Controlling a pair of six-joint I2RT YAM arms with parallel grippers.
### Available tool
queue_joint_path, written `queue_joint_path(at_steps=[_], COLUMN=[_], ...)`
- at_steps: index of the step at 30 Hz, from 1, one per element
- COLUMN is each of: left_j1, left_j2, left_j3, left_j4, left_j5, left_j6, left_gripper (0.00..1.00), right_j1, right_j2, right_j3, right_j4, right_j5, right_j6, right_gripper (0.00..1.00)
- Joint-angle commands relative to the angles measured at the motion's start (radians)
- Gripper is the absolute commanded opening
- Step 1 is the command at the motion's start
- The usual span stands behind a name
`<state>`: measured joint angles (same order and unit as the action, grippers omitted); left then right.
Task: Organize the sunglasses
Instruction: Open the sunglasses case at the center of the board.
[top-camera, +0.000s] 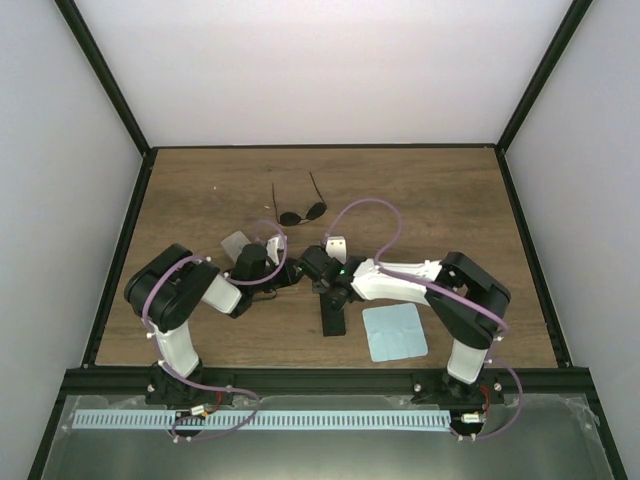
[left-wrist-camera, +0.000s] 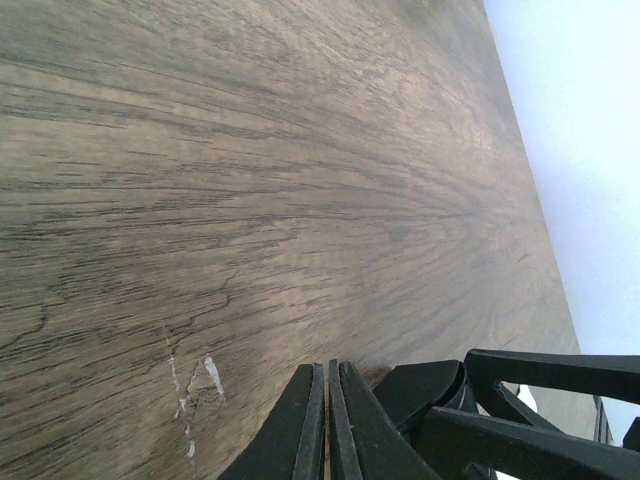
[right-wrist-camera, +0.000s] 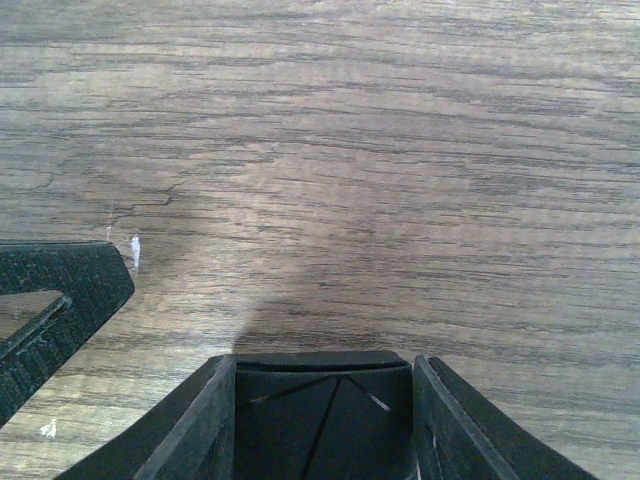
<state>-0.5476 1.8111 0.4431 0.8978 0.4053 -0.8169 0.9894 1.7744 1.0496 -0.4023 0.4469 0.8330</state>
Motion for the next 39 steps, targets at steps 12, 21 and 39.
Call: queue_joint_path(at_steps=[12,21,39], left_j1=[-0.103,-0.095,-0.098], left_j2=[0.029,-0.011,0.007], left_j3=[0.016,0.006,0.010], left_j4=[-0.005,-0.017,0.002], left_j5=[0.054,0.043,0.053], left_j6=[-0.054,-0.062,-0.078], left_gripper=[0.04,0.04,0.04], right_j1=[-0.017,-0.017,-0.018], right_j2=[-0.043,-0.046,-0.073], right_j3=[-0.048,-0.060,-0.082], right_j4=[0.070,0.077,0.122], right_j5=[-0.043,-0.050,-0.090], right_j6=[-0.028,-0.035,-0.056], right_gripper=[0.38,0.36,0.32])
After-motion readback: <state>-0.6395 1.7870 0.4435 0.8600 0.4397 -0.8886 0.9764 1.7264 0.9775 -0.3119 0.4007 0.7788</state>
